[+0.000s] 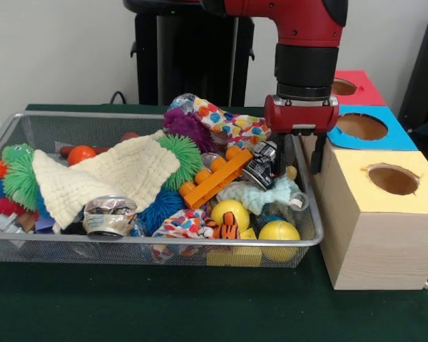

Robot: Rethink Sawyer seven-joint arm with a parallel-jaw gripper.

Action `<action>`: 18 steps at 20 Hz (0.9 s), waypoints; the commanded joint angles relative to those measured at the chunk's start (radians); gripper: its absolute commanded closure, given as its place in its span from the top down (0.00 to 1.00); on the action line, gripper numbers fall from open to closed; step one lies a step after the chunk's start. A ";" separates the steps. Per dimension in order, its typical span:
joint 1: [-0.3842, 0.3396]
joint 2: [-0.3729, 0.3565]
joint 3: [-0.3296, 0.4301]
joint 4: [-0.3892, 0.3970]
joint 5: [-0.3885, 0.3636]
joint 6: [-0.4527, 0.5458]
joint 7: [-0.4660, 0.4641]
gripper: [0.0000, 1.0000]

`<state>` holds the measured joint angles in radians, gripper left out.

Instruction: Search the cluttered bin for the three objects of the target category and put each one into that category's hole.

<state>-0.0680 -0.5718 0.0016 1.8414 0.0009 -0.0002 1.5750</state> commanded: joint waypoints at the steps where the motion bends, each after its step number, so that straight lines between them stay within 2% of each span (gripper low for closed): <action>1: 0.047 0.067 0.080 0.101 0.033 -0.028 0.251 1.00; 7: 0.032 0.082 0.064 0.039 0.017 -0.013 0.206 1.00; 11: -0.022 0.117 0.089 -0.041 -0.023 0.015 0.129 1.00; 14: -0.060 0.106 0.103 -0.062 -0.046 0.055 0.084 1.00; 18: -0.071 0.094 0.101 -0.083 -0.051 0.091 0.061 1.00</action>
<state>-0.1001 -0.5468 0.0148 1.8294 -0.0033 -0.0033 1.5765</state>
